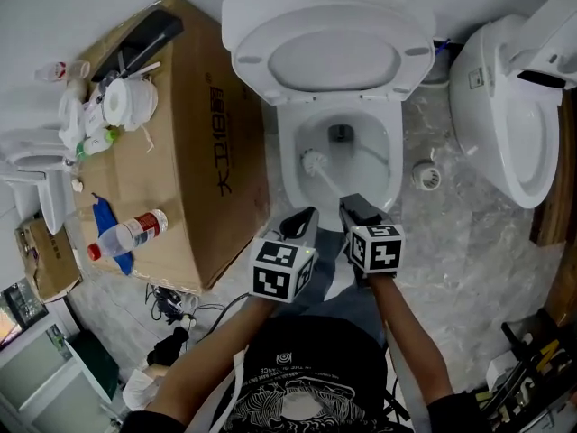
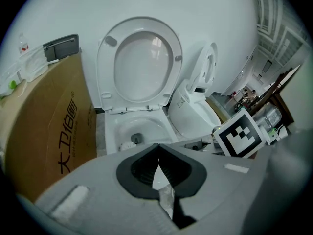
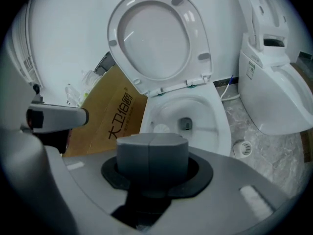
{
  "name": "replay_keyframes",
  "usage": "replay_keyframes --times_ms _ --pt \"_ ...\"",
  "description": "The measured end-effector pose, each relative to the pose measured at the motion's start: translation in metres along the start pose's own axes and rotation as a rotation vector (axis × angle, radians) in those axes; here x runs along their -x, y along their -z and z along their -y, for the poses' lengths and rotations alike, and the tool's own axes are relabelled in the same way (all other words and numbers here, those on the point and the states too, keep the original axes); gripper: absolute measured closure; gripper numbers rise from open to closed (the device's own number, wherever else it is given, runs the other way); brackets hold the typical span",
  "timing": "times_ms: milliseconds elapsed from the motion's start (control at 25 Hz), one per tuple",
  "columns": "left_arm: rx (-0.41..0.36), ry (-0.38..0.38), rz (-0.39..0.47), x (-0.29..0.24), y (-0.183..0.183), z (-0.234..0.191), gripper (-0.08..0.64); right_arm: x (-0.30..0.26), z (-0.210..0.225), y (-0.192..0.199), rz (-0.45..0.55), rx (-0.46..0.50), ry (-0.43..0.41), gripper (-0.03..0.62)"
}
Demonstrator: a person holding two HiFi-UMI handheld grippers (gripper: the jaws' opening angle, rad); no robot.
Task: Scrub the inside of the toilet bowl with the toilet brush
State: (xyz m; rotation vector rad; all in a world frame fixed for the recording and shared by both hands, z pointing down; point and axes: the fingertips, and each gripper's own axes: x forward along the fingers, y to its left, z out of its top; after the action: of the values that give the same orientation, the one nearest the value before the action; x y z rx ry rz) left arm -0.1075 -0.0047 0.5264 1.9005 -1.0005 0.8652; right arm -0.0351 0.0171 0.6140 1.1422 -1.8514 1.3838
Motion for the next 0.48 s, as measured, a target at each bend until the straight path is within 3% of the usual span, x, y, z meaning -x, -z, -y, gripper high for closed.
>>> replay_keyframes --times_ms 480 --pt "-0.077 0.040 -0.035 -0.011 -0.012 0.002 0.565 -0.017 0.014 -0.052 0.108 -0.059 0.020 0.440"
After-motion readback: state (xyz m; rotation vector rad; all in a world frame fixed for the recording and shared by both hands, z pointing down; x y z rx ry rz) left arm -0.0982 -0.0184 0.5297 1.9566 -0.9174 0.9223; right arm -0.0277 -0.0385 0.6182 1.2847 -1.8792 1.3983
